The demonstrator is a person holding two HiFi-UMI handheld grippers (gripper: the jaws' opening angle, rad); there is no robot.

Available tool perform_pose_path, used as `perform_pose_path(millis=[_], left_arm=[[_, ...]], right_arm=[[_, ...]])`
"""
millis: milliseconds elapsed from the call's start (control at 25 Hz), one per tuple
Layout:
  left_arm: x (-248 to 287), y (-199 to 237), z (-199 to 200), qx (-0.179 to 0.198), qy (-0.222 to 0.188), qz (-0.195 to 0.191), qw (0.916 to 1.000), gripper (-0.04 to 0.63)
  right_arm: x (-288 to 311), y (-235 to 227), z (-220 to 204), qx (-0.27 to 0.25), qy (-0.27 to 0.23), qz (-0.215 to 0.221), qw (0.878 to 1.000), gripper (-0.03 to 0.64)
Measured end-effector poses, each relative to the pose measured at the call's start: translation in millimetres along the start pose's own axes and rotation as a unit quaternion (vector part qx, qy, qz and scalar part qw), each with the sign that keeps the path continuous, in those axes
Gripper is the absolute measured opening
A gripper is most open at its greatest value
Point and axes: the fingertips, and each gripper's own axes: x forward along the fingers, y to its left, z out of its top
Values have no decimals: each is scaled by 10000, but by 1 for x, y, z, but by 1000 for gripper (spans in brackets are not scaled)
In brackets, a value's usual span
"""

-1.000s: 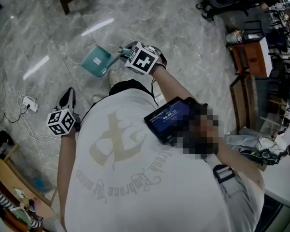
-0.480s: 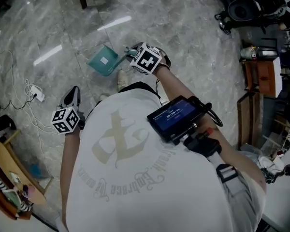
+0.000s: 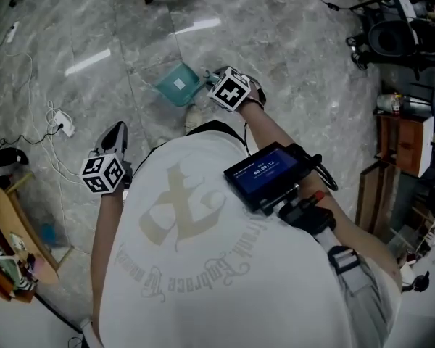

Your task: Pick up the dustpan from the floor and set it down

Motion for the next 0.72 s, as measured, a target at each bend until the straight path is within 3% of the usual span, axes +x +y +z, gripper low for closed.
perform_pose_path(millis=[240, 480, 720], left_arm=[[-17, -1, -11, -89, -48, 216, 9997, 12], [26, 1, 11, -202, 221, 425, 9986, 12], [37, -4, 15, -323, 265, 642, 9971, 12]], right_arm=[[13, -12, -17, 149, 61, -215, 9996, 94], [49, -76, -27, 498, 176, -127, 9985, 94], [70, -103, -39, 516, 258, -167, 9982, 94]])
